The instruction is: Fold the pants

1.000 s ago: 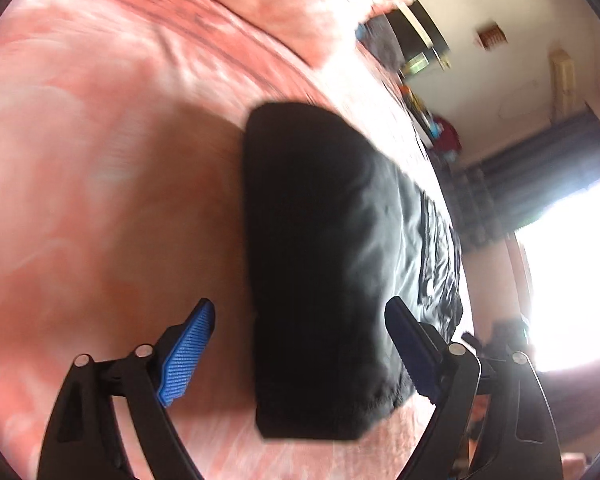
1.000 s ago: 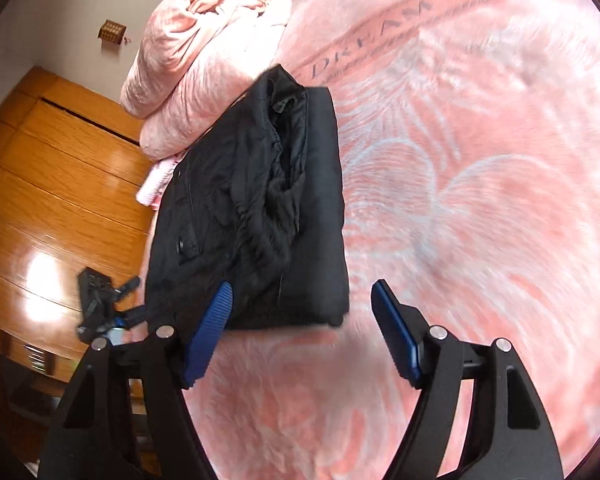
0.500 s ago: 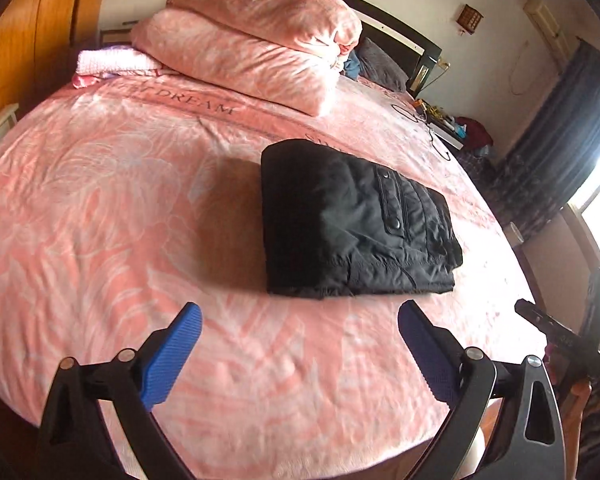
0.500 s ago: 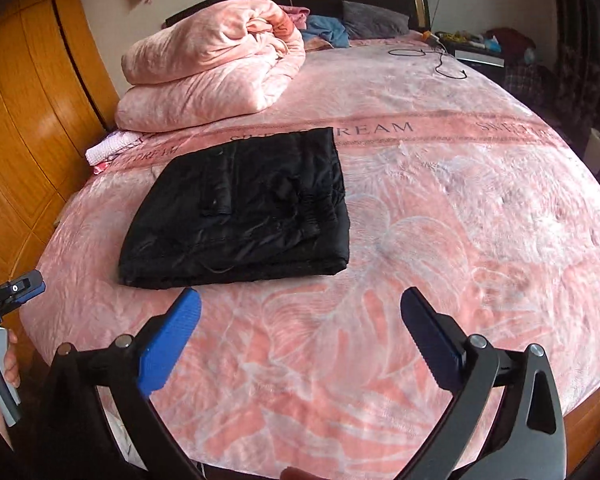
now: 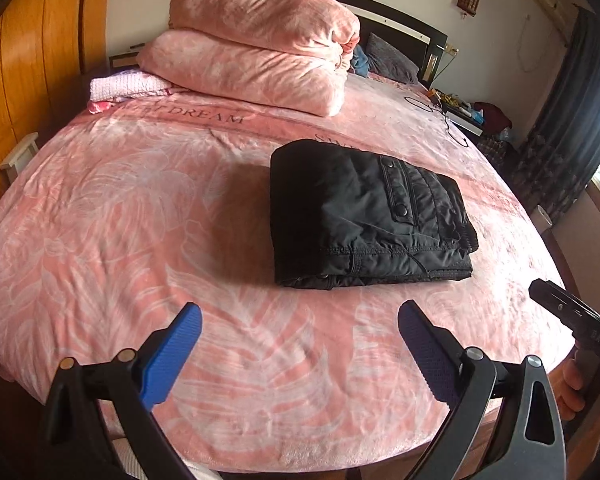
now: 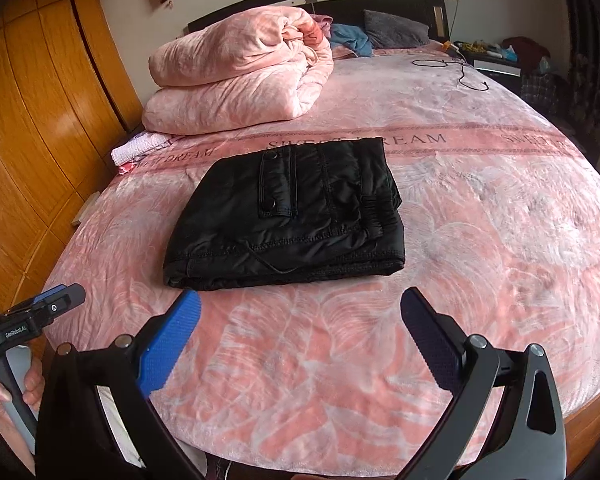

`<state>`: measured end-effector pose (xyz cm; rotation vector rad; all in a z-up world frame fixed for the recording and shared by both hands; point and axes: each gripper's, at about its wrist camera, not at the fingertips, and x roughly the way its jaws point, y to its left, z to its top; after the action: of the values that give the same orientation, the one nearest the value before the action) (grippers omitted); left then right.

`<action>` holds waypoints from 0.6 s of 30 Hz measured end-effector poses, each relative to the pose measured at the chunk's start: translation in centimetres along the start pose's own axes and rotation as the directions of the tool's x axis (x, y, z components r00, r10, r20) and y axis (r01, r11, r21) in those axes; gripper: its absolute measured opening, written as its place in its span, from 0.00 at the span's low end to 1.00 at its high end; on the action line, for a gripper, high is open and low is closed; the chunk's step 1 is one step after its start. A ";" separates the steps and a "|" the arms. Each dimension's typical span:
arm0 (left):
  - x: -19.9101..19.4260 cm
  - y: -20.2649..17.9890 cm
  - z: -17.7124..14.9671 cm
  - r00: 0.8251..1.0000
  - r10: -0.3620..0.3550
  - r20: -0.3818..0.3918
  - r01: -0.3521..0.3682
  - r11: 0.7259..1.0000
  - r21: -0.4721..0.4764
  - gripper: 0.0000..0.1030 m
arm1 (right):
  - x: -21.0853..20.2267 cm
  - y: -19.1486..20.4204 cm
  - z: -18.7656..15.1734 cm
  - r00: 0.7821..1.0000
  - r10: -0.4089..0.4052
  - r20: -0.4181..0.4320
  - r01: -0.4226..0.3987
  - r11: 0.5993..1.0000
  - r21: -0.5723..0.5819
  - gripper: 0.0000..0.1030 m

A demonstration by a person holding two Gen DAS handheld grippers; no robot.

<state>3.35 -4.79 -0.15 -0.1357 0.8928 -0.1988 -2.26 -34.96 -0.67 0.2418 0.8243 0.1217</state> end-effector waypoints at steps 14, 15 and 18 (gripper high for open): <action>8.7 -2.5 2.7 0.994 0.113 0.009 -0.114 0.986 0.125 0.96 | 6.5 -1.3 1.7 0.999 0.003 -0.033 -0.004 1.000 -0.026 0.97; 9.1 -2.7 2.5 0.993 0.118 0.019 -0.120 0.983 0.140 0.96 | 6.7 -1.7 1.5 0.999 0.004 -0.041 -0.005 1.000 -0.024 0.97; 10.0 -3.0 2.2 0.995 0.095 0.021 -0.098 0.985 0.142 0.96 | 6.6 -2.1 1.3 0.999 -0.024 -0.024 0.023 0.999 -0.038 0.97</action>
<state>10.83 -9.92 -5.72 0.0396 0.8655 -0.1707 3.16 -35.86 -5.08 0.1956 0.8479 0.1182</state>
